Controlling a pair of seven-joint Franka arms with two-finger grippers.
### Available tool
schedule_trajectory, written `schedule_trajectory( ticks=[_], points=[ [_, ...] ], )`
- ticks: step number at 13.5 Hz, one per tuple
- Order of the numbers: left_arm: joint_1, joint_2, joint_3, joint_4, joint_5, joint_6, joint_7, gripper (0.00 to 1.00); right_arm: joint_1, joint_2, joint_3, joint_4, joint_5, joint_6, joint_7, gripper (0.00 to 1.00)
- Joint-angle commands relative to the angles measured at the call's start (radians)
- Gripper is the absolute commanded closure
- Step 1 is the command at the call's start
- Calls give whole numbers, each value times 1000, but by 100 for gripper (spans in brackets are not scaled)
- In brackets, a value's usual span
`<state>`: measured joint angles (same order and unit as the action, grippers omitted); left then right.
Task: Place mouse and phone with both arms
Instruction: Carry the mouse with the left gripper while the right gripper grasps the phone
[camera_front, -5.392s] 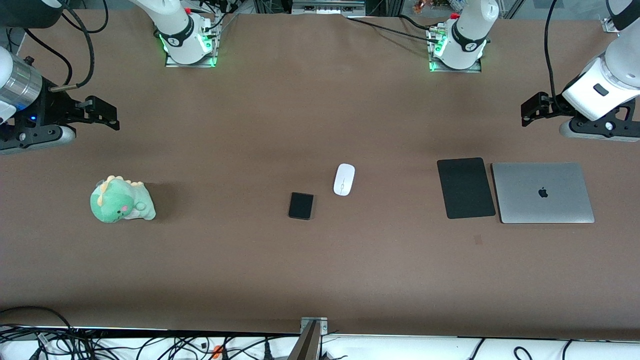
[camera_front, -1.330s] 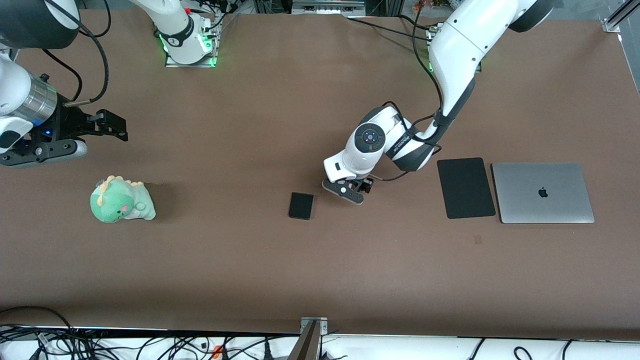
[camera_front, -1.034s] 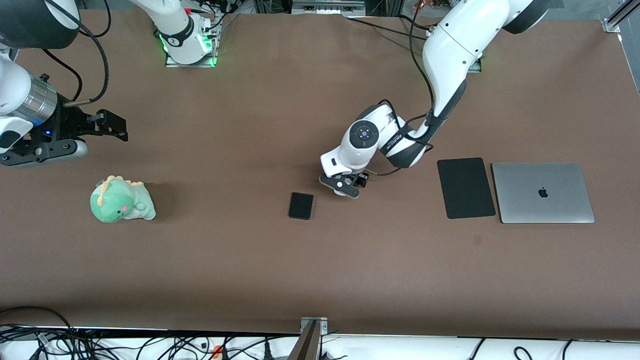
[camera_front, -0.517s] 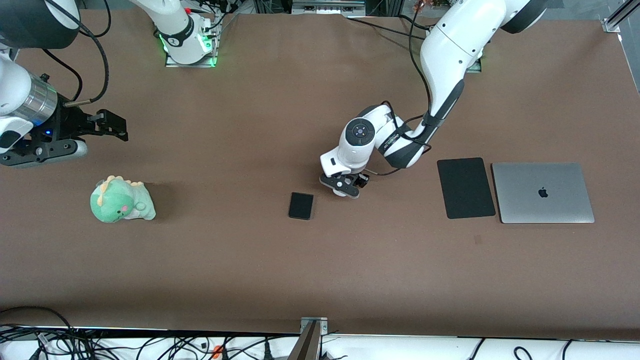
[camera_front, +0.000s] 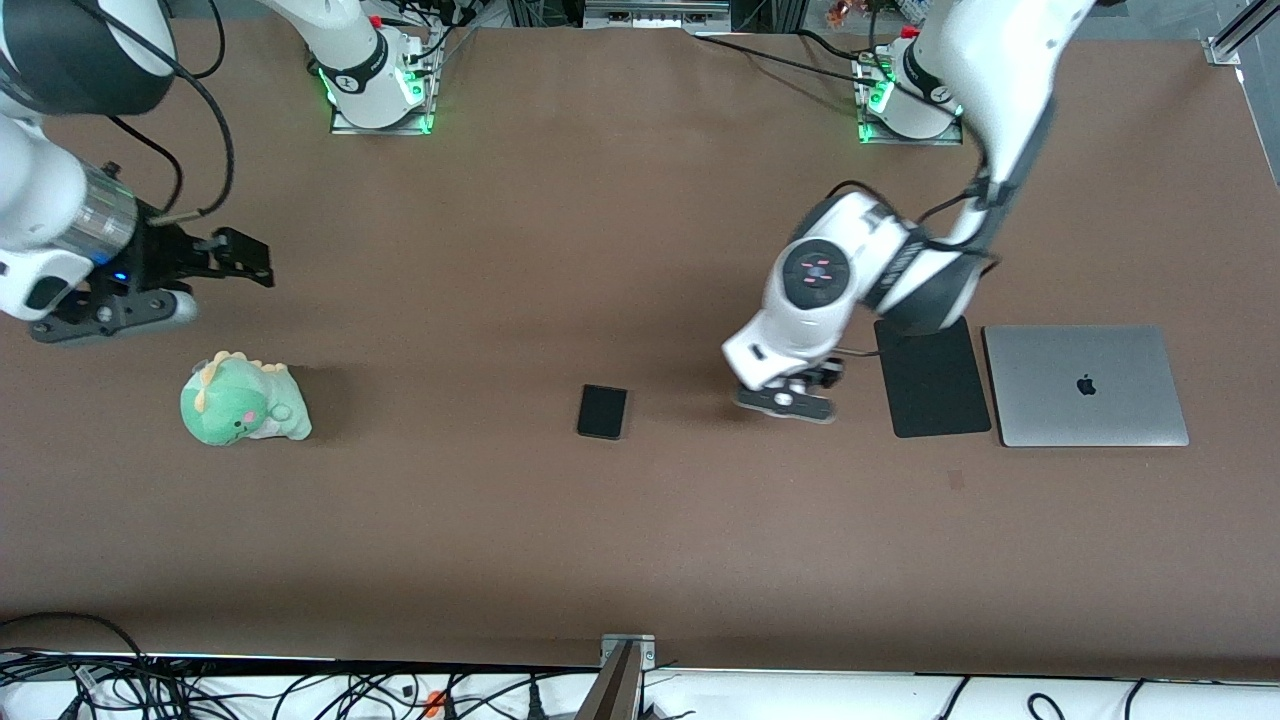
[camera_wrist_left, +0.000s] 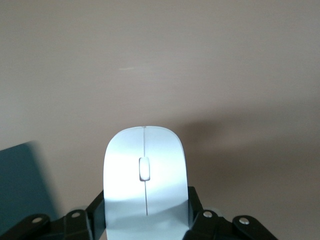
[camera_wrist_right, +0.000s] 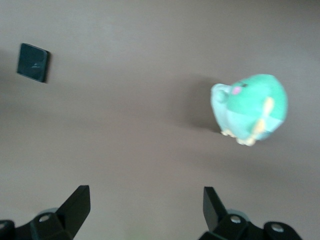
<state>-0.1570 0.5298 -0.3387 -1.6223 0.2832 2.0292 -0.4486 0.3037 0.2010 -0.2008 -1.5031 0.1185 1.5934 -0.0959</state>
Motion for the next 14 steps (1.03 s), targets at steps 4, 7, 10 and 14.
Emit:
schedule_trajectory(
  ticks=[4, 7, 10, 14],
  points=[
    [370, -45, -19, -53, -64, -124, 346, 64, 167, 177, 3, 4, 70, 208, 347, 0],
    [474, -27, -19, -141, -70, -57, 430, 65, 306, 320, 1, 14, 58, 400, 558, 0],
    [505, -31, -20, -296, -70, 139, 433, 64, 415, 475, -2, 24, 56, 644, 720, 0],
    [531, -28, -19, -415, -70, 321, 435, 62, 491, 638, -6, 130, 44, 752, 856, 0]
  ],
)
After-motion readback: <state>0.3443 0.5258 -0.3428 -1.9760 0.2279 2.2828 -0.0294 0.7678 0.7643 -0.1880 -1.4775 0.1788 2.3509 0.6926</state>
